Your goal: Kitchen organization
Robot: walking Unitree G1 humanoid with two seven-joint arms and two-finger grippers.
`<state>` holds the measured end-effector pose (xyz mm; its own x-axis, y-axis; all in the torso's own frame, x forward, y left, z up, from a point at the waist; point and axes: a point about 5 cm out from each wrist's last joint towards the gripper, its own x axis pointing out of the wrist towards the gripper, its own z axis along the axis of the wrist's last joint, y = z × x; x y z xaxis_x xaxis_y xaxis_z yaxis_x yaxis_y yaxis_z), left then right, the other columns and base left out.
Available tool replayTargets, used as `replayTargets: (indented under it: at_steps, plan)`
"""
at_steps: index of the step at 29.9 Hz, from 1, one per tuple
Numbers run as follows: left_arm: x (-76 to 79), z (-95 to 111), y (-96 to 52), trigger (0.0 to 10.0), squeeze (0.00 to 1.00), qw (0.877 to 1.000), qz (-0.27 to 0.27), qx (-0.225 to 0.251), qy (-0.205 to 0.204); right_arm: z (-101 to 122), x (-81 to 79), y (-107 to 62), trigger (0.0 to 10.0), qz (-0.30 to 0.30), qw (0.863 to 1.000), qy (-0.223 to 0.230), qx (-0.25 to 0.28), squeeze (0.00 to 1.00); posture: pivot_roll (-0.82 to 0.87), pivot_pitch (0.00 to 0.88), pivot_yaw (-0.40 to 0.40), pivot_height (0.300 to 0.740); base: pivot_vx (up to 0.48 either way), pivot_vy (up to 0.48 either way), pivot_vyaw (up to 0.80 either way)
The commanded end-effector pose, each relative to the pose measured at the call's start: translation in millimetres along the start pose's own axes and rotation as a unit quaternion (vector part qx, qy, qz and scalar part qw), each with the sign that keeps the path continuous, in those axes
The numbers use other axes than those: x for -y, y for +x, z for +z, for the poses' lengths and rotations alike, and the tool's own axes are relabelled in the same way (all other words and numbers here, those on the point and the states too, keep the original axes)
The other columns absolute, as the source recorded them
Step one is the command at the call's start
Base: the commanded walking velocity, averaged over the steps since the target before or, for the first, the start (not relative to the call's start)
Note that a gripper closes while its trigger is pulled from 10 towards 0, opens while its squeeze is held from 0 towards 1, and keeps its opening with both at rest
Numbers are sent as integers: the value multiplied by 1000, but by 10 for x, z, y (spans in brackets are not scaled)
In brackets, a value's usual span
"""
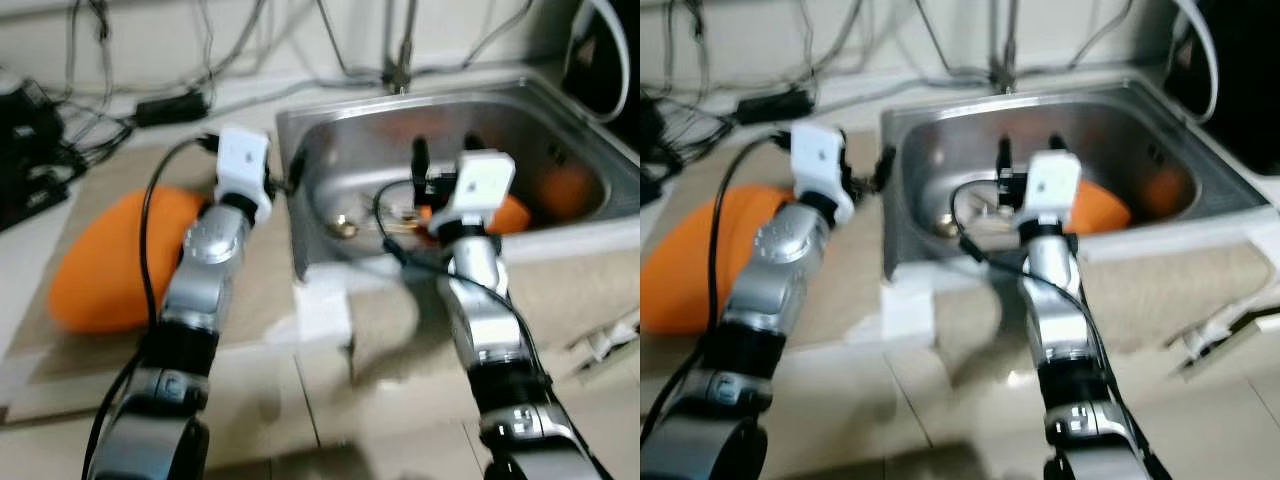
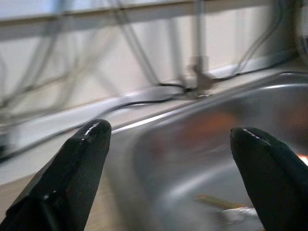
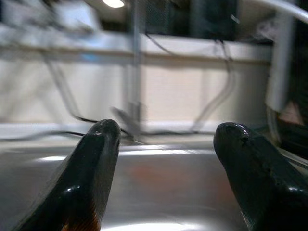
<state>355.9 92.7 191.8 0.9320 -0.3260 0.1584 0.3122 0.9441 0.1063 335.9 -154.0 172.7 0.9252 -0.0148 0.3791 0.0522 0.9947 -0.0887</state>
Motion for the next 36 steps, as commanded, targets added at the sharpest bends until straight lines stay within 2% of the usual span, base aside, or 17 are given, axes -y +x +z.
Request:
replayTargets:
  at_steps: [1,5,10,14,16,17,20,21,22,23,25,27,29,31,32,33,36]
  plan:
    - [-179,74,-12,10000,0,999,31,5,14,38,-150,29,10000,23,1000,13,3,0,-20,0,66,740,0,0,0]
    - [-183,61,-23,10000,0,999,44,-3,8,15,-180,26,10000,36,999,15,-4,0,-9,0,50,740,0,0,0]
    - [-265,84,-17,10000,0,997,73,-19,25,5,-215,28,10000,49,999,16,-9,0,-7,0,49,740,0,0,0]
    - [-455,204,39,10000,0,993,96,-60,22,5,-231,30,10000,60,998,22,-11,0,7,0,42,740,0,0,0]
    - [-565,254,54,10000,0,991,102,-82,34,11,-229,41,10000,61,998,22,-10,0,10,0,46,740,0,0,0]
    - [-565,254,54,10000,0,991,102,-82,34,11,-229,41,10000,61,998,22,-10,0,10,0,46,740,0,0,0]
    - [-824,307,25,10000,0,983,117,-128,65,3,-225,44,10000,62,998,23,-12,0,16,0,56,740,0,0,0]
    - [-824,307,25,10000,0,983,117,-128,65,3,-225,44,10000,62,998,23,-12,0,16,0,56,740,0,0,0]
    - [-1053,355,-25,10000,0,976,131,-150,86,-11,-228,33,10000,62,998,24,-16,0,21,0,63,740,0,0,0]
    - [-1133,376,-46,10000,0,974,138,-155,95,-16,-229,28,10000,62,998,25,-17,0,21,0,63,740,0,0,0]
    - [-1194,403,-60,10000,0,972,144,-157,99,-24,-232,21,10000,63,998,26,-18,0,28,0,63,740,0,0,0]
    - [-1144,425,-39,10000,0,975,139,-139,100,-36,-245,15,10000,63,997,28,-20,0,32,0,62,740,0,0,0]
    - [-938,413,-7,10000,0,986,114,-99,70,-32,-272,22,10000,63,997,34,-21,0,31,0,62,740,0,0,0]
    - [-880,406,-3,10000,0,988,109,-86,66,-28,-278,28,10000,63,997,37,-21,0,31,0,62,740,0,0,0]
    - [-678,328,-8,10000,0,993,85,-73,46,-6,-294,48,10000,64,997,40,-19,0,30,0,56,740,0,0,0]
    - [-595,298,-15,10000,0,995,75,-67,27,0,-298,54,10000,65,997,40,-19,0,30,0,56,740,0,0,0]
    - [-527,276,-29,10000,0,995,71,-61,16,2,-301,59,10000,66,997,40,-19,0,30,0,56,740,0,0,0]
